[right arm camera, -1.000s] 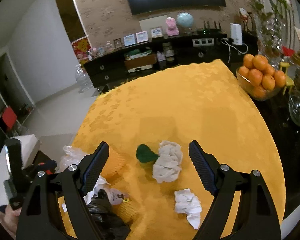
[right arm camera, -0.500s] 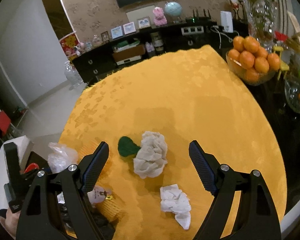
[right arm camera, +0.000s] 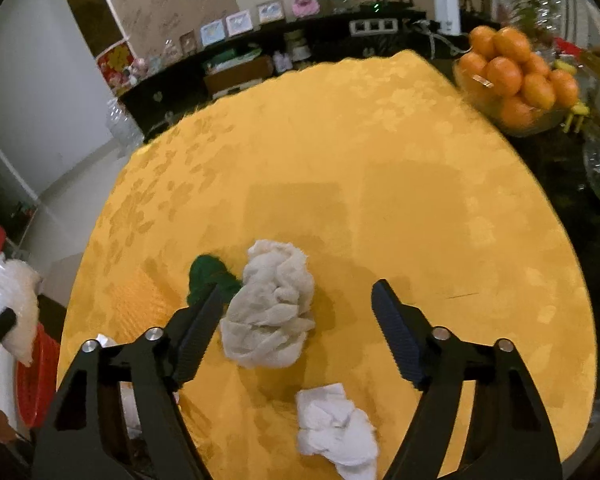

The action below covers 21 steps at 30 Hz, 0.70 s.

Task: Collect trash
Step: 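Grasp the clear plastic bag with the left gripper while the right grasps a white tissue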

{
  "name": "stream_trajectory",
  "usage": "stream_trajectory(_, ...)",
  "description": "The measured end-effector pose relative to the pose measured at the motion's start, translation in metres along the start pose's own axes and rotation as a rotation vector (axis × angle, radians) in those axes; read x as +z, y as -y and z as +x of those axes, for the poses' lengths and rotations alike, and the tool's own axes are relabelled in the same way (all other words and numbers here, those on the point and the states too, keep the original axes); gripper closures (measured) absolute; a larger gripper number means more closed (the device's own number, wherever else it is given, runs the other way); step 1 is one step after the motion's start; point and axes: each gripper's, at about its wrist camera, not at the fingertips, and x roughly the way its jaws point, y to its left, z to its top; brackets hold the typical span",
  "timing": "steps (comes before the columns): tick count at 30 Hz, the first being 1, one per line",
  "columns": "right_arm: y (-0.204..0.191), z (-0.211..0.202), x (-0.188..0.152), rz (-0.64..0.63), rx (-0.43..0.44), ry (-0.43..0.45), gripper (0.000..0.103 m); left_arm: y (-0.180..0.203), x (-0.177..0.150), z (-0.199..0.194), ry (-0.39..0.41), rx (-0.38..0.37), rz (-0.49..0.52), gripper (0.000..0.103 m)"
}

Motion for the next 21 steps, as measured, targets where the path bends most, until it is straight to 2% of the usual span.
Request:
stream_trajectory(9,-0.013,0.03,-0.01,-0.035,0.026,-0.095,0.058,-0.017,-0.002,-0.009,0.015,0.023,-0.034,0.057)
stream_trajectory(15,-0.018,0.024,-0.011,-0.079,0.017,-0.084,0.07,-0.014,-0.003,-0.013,0.028,0.036,-0.016,0.057)
stream_trajectory(21,-0.015,-0.002,-0.007,-0.061,0.011,-0.006,0.072,-0.014,-0.003,-0.021,0.058,0.045,-0.012,0.057)
